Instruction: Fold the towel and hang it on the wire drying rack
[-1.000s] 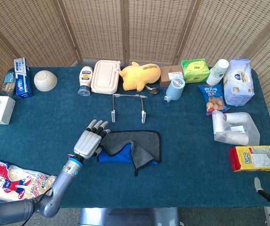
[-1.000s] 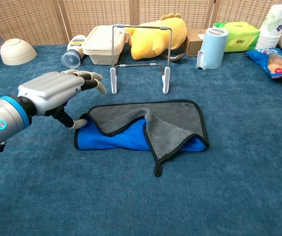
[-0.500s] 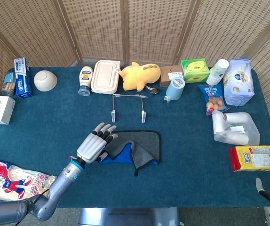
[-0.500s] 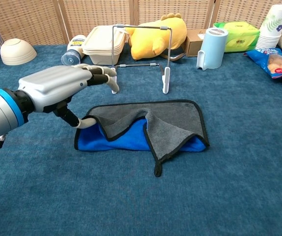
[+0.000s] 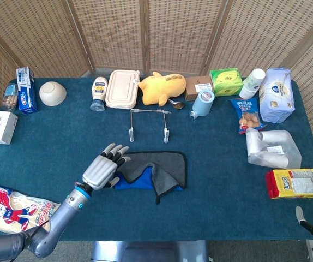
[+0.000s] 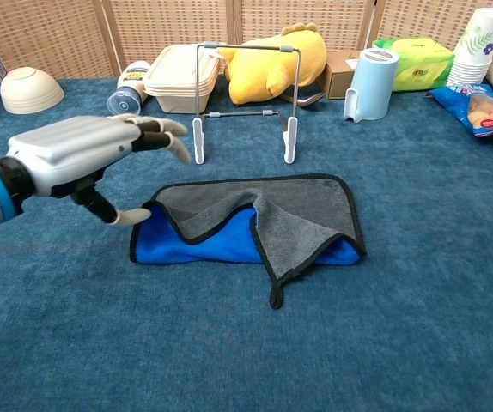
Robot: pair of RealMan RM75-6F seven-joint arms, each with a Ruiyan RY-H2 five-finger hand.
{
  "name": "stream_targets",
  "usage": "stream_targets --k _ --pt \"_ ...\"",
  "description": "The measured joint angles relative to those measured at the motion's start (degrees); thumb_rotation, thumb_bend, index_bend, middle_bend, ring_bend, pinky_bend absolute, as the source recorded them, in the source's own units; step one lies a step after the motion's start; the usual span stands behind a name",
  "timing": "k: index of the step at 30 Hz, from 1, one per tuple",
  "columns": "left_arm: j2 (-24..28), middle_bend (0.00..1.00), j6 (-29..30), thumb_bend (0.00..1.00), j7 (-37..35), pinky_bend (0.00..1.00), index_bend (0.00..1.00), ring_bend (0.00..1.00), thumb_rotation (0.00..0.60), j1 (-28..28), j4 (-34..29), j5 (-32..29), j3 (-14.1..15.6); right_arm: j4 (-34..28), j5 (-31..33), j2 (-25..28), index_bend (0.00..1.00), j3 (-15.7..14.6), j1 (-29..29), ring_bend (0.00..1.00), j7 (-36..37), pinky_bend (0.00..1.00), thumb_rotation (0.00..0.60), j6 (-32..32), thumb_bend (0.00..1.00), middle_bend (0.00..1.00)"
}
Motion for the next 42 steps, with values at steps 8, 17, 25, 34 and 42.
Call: stream_targets --k 8,17,25,34,42 --pt "0.0 0.06 -0.3 0.40 -1.1 0.00 0.21 0.00 0.600 0.1 0.7 2.0 1.2 -0.5 -0.1 -0.3 0.12 0.1 0.3 0.00 -0.9 0.00 0.600 -0.3 0.35 0.05" --pt "-1.9 0.06 -1.1 0.40 0.3 0.00 0.21 0.00 0.600 -1.5 2.5 4.7 1.4 -0.4 0.1 -0.1 0.12 0.0 -0.2 0.00 -0.6 0.00 0.600 0.4 0.35 0.05" --pt "-4.0 0.08 -2.2 0.40 2.0 0.00 0.28 0.00 0.600 -3.2 4.5 6.6 1.4 -0.1 0.1 0.0 0.12 0.0 -0.7 0.00 0.0 0.00 0.600 1.0 0.35 0.05" --pt "-5.5 0.08 -4.3 0.40 2.4 0.00 0.31 0.00 0.600 -5.3 7.7 7.6 1.0 -0.1 0.2 0.0 0.12 0.0 -1.0 0.00 -0.2 0.00 0.600 1.5 0.36 0.05" --pt "-3.8 0.08 -5.4 0.40 1.3 0.00 0.31 0.00 0.600 -6.0 8.5 7.9 1.2 -0.5 0.4 -0.1 0.12 0.2 -0.9 0.00 -1.1 0.00 0.600 1.4 0.37 0.05"
